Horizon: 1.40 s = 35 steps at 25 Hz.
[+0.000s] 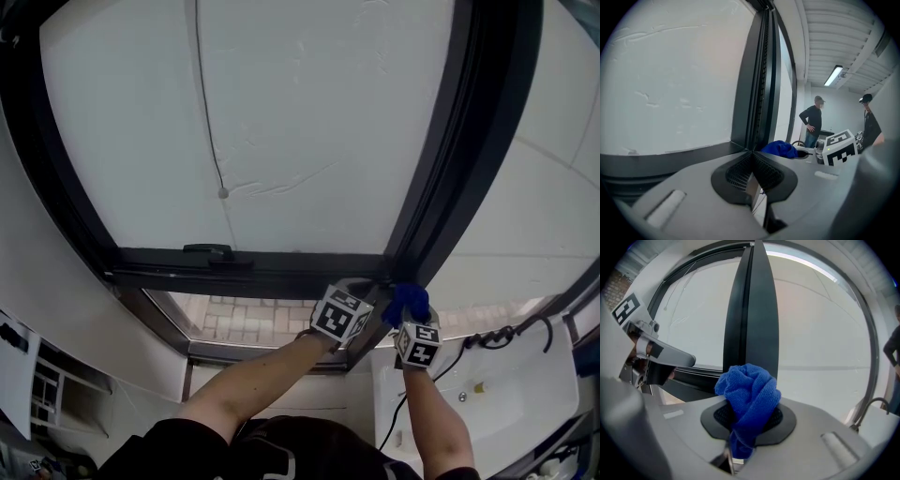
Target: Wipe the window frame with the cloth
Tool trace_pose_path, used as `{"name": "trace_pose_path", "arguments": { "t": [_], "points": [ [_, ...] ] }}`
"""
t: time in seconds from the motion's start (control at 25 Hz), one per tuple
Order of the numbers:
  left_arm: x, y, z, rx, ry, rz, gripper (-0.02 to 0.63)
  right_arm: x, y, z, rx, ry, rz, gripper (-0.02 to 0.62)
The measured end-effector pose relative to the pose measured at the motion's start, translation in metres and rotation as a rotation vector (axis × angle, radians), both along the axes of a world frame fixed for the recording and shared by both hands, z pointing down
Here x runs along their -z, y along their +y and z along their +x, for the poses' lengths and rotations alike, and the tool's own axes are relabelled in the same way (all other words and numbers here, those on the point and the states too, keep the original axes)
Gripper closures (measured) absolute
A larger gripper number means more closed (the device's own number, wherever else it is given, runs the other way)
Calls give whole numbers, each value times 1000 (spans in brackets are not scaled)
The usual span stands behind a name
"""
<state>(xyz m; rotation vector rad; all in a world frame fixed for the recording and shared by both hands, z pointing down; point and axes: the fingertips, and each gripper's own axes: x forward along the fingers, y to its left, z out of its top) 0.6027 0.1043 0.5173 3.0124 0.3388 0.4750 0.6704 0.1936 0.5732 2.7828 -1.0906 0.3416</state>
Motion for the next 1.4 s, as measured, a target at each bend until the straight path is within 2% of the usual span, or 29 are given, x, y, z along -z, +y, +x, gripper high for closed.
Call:
{"name": "trace_pose_path", "arguments": {
  "t": [0.2,0.36,0.52,0.68,0.88,1.04,1.4],
  "points": [
    [-7,-6,-2,9,-14,2,614,7,-17,2,37,-15,17,517],
    [-11,-9,-8,4,-14,10,614,9,-23,3,26,-2,4,518],
    [-15,-22,-20,25,-28,-1,614,7,-41,-7,67,10,-23,519],
    [-11,-35,-34,34,-12,-2,614,6,-47,-13,44,-10,-3,520],
    [-6,-64,-53,94,-13,-34,614,6,-65,-28,65,-23,-4,520],
    [-1,-79,-67,116,5,-26,614,7,-85,-47,103,-19,-14,520],
    [-18,-119,-100,177,-28,-24,614,7,-119,-77,148,-26,-25,520]
  ]
}}
